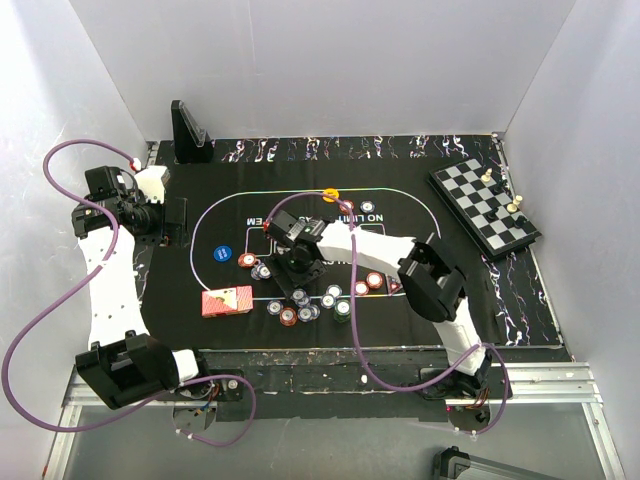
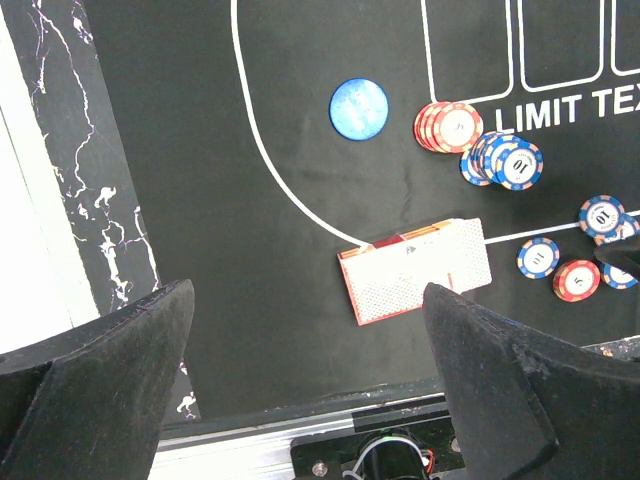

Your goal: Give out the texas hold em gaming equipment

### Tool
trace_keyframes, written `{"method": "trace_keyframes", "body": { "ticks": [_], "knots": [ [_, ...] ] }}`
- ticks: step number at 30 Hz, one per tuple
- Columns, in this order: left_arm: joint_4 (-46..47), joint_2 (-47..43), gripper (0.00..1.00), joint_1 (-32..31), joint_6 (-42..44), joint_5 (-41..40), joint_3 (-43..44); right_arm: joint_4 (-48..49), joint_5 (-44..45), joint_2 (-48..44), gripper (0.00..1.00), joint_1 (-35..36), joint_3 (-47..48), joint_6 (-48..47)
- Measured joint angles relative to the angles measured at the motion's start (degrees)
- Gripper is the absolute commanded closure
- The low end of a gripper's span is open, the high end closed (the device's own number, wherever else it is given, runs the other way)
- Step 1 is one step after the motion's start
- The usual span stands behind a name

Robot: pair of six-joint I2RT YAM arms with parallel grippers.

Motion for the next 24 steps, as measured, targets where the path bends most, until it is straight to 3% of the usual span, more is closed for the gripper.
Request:
{"method": "trace_keyframes", "body": {
  "ticks": [8, 17, 24],
  "knots": [
    [0.00, 0.00, 0.00, 0.00, 0.07, -0.04, 0.00, -0.72, 0.39, 6.14, 0.23, -0.17, 3.93, -0.07],
    [0.00, 0.00, 0.00, 0.00, 0.44, -0.46, 0.00, -2.89, 0.59, 7.26, 0.43, 0.02, 5.53, -0.20],
    [0.00, 0.00, 0.00, 0.00, 0.44, -0.46, 0.02, -4.61, 3.41, 7.26, 0.52, 1.95, 5.07, -0.11]
  ]
}}
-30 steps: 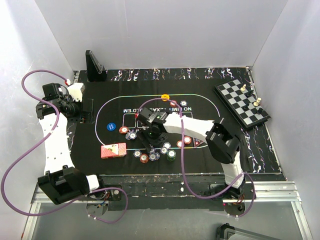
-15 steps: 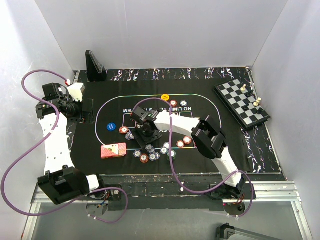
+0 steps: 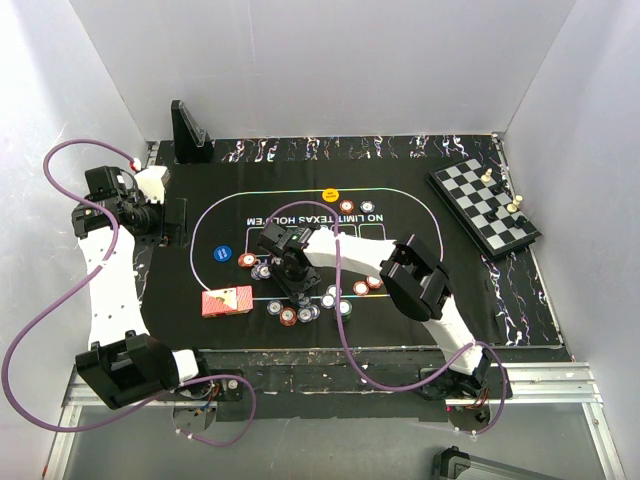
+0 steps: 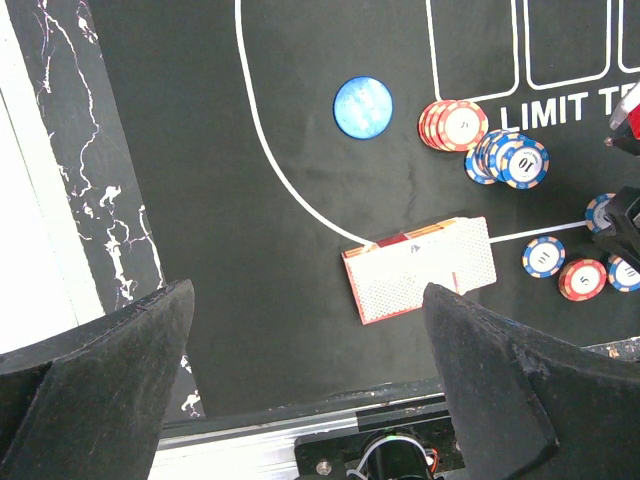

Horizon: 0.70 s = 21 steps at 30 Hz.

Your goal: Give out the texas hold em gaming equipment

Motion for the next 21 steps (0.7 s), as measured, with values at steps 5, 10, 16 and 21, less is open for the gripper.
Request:
{"method": "trace_keyframes", "body": {
  "ticks": [5, 10, 16, 21],
  "knots": [
    [-0.02, 0.00, 0.00, 0.00, 0.00, 0.00, 0.00, 0.09, 2.14, -0.55, 0.60, 1.03, -0.96, 0.07],
    [-0.02, 0.00, 0.00, 0.02, 0.00, 0.00, 0.00, 0.52, 3.15, -1.22, 0.88, 1.49, -1.99, 0.28],
    [-0.02, 0.00, 0.00, 0.02, 0.00, 0.00, 0.00, 0.70, 5.46, -3.30, 0.99, 1.75, -5.07, 1.11],
    [-0.04, 0.00, 0.00, 0.02, 0.00, 0.00, 0.00, 0.11, 7.41, -5.40, 0.99, 0.85, -7.30, 1.42]
  ]
}}
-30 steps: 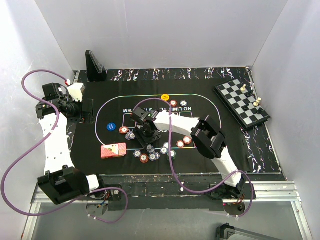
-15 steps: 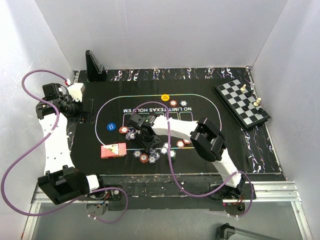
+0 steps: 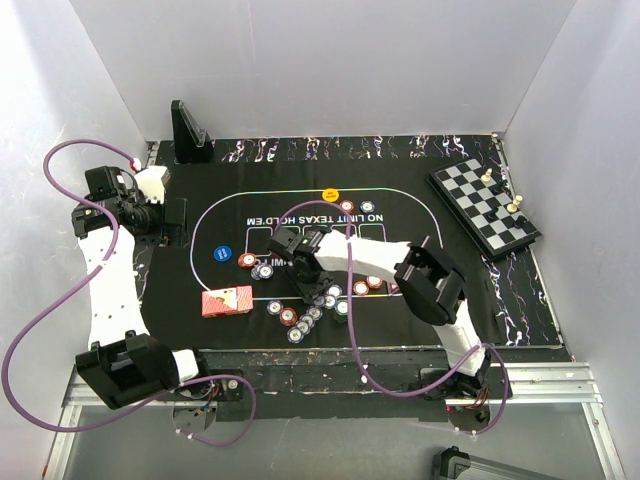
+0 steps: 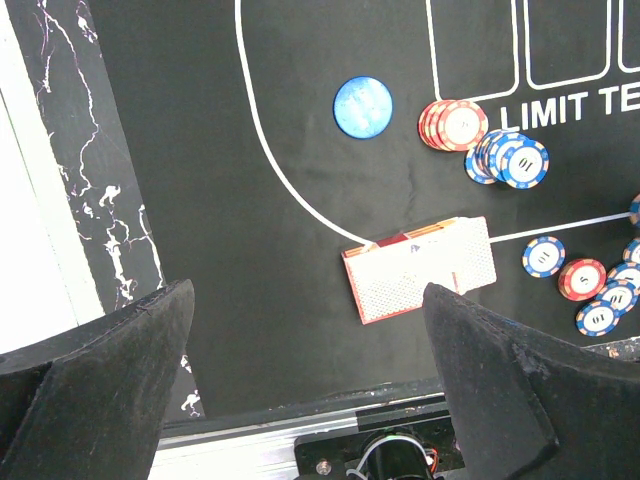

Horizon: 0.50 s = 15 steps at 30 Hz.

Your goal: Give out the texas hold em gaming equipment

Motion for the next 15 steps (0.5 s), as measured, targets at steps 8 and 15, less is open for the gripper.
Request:
{"method": "trace_keyframes", "body": {
  "ticks": [8, 15],
  "knots": [
    [0.00, 0.00, 0.00, 0.00, -0.02, 0.00, 0.00, 0.46, 2.62, -8.26, 0.99, -7.39, -3.74, 0.17],
    [0.00, 0.00, 0.00, 0.00, -0.02, 0.02, 0.00, 2.08, 5.16, -14.60, 0.99, -17.49, -10.64, 0.63]
  ]
}}
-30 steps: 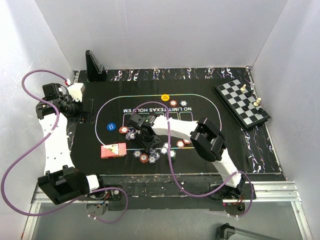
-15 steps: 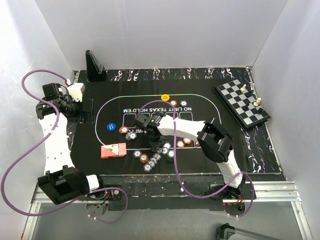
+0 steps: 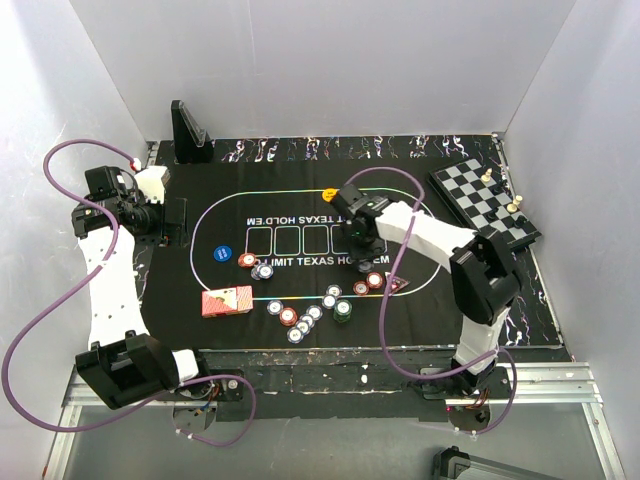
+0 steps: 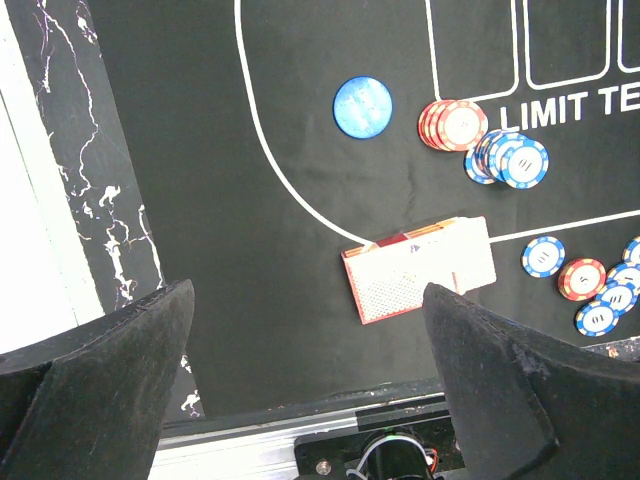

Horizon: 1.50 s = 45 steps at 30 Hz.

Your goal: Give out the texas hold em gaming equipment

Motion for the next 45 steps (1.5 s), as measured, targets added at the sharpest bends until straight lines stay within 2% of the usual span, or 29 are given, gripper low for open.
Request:
{"method": "trace_keyframes", "body": {
  "ticks": [9, 18, 23, 26, 27, 32, 34, 40, 45],
  "knots": [
    [-0.09, 0.09, 0.00, 0.00, 0.00, 0.50, 0.00, 0.37, 3.39, -5.38, 0.99, -12.09, -10.97, 2.27],
    [-0.83, 0.50, 0.00, 0.00, 0.02, 1.36, 0.00, 2.71, 6.82, -3.39, 0.99, -15.89, -12.07, 3.48],
    [-0.85, 0.50, 0.00, 0.00, 0.02, 1.62, 0.00, 3.04, 8.37, -1.57, 0.52, -16.83, -11.72, 3.72],
    [-0.90, 0.50, 0.00, 0.00, 0.02, 1.70, 0.00, 3.06, 8.83, -1.62, 0.32, -16.79, -11.58, 4.02],
    [-0.94, 0.50, 0.00, 0.00, 0.04, 1.70, 0.00, 3.02, 8.98, -1.88, 0.28, -16.48, -11.58, 4.17],
    [-1.07, 0.50, 0.00, 0.00, 0.00, 1.81, 0.00, 1.92, 9.77, -5.68, 0.24, -12.68, -11.06, 4.09],
    [-1.07, 0.50, 0.00, 0.00, -0.02, 1.95, 0.00, 1.31, 9.68, -7.98, 0.18, -10.16, -10.36, 4.15],
    [-1.22, 0.50, 0.00, 0.00, -0.04, 2.03, 0.00, 0.92, 5.77, -15.13, 0.14, 1.14, -8.15, 4.50],
    [-1.22, 0.50, 0.00, 0.00, -0.24, 2.43, 0.00, 0.85, 2.82, -16.28, 0.12, 9.60, -8.13, 5.35]
  ]
}}
